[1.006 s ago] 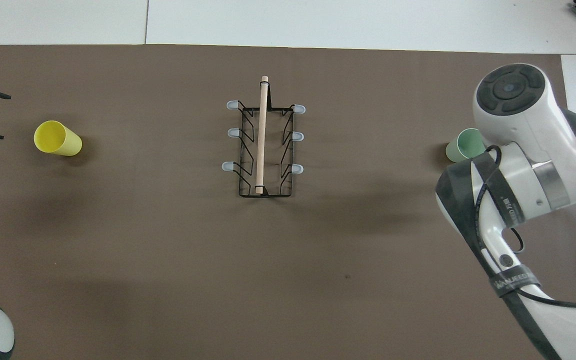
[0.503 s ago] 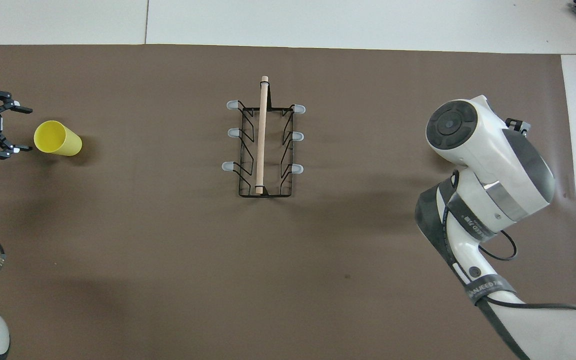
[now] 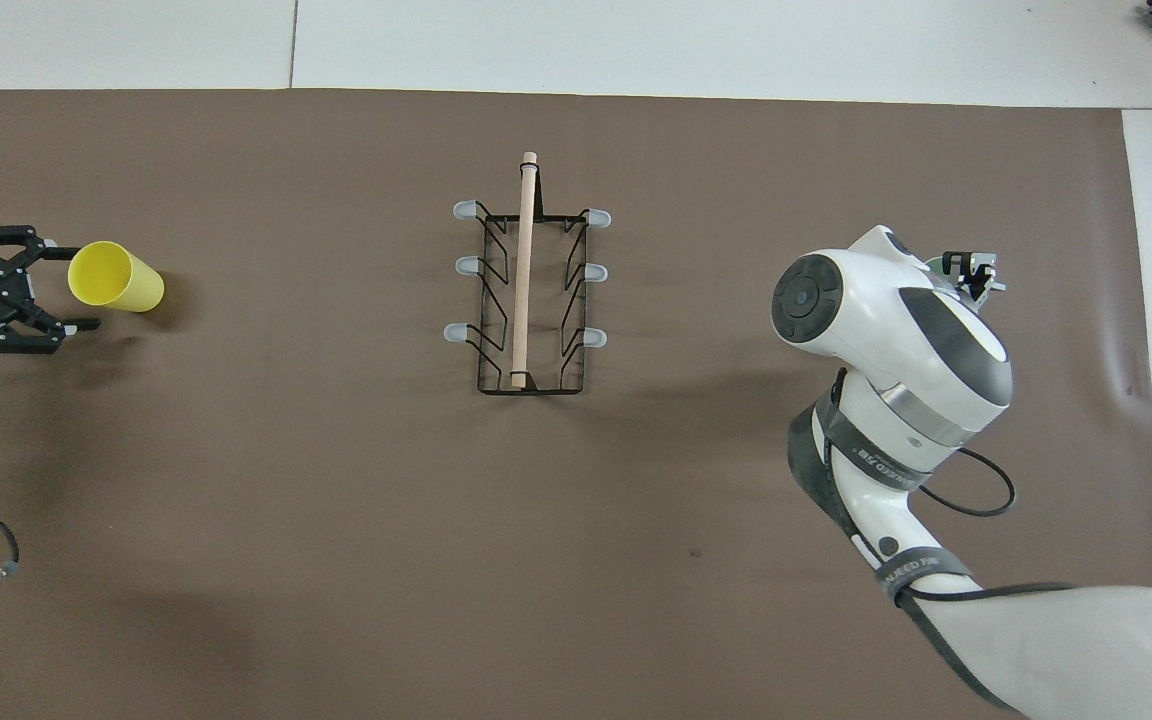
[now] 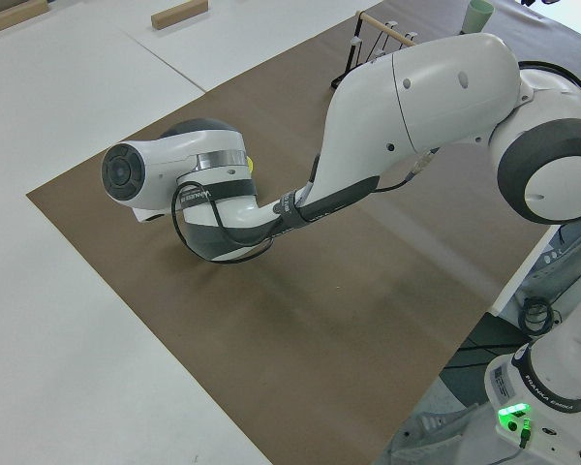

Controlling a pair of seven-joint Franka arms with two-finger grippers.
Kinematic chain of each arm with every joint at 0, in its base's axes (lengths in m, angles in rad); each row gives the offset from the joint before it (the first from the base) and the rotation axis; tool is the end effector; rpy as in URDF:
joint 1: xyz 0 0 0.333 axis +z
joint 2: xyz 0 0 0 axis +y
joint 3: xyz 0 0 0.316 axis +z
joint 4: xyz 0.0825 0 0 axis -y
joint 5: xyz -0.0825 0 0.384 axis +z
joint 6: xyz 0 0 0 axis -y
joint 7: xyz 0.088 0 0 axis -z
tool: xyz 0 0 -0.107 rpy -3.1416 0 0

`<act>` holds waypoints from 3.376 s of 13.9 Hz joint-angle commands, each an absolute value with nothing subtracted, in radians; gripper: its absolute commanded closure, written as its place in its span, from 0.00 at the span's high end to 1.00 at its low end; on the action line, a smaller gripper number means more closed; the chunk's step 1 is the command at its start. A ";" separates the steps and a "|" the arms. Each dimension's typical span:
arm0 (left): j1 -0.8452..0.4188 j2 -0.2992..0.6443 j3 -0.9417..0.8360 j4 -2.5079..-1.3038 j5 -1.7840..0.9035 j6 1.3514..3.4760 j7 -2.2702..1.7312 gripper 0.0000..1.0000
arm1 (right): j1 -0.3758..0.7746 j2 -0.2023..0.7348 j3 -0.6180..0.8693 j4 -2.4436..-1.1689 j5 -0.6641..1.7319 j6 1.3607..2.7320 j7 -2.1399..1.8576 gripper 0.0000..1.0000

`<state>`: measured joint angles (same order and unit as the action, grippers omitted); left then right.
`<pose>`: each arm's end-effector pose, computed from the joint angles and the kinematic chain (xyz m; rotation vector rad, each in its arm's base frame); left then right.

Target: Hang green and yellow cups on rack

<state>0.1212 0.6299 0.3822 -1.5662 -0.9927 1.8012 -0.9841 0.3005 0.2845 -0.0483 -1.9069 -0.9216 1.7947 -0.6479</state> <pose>0.6395 0.2286 0.2892 1.4801 1.9967 -0.5924 0.5856 0.0826 0.3526 1.8199 1.3976 -0.6537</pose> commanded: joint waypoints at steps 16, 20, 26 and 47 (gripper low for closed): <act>0.074 0.503 0.385 -1.827 -1.181 1.933 -0.979 1.00 | 0.342 0.446 -0.051 -1.905 -1.250 1.937 -0.598 1.00; 0.072 0.502 0.385 -1.853 -1.213 1.969 -0.976 1.00 | 0.342 0.453 -0.051 -1.914 -1.270 1.940 -0.595 1.00; 0.040 0.495 0.380 -1.882 -1.262 2.046 -0.974 1.00 | 0.348 0.498 -0.051 -1.919 -1.295 1.951 -0.537 1.00; -0.061 0.489 0.379 -1.807 -1.262 2.170 -0.946 0.00 | 0.334 0.523 -0.051 -1.997 -1.466 1.953 -0.534 1.00</act>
